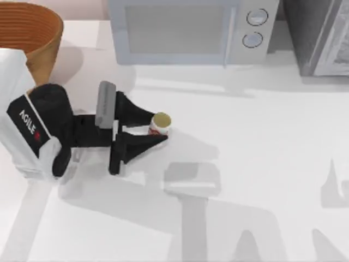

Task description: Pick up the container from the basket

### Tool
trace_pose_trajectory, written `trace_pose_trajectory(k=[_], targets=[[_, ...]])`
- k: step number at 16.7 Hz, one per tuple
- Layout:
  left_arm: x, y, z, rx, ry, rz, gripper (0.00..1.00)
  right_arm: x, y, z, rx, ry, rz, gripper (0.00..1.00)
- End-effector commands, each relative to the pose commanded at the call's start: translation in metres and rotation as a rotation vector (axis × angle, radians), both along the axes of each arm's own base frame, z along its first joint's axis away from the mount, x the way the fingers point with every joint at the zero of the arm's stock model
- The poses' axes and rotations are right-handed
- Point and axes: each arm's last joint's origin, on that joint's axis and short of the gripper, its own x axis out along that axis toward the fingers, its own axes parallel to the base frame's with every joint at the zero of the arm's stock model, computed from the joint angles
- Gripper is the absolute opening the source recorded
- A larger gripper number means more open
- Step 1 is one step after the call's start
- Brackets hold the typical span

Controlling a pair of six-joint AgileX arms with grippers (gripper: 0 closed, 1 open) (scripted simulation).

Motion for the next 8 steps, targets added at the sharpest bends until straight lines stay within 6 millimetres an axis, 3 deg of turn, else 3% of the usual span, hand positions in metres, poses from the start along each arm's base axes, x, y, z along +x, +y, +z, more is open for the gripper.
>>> trace_pose_trajectory(k=[2, 8], targets=[[-0.0024, -0.0011, -0.0087, 0.004, 0.022, -0.02, 0.0, 0.0, 0.0, 0.0, 0.0, 0.0, 0.0, 1.0], [-0.0024, -0.0011, -0.0087, 0.004, 0.022, -0.02, 0.0, 0.0, 0.0, 0.0, 0.0, 0.0, 0.0, 1.0]])
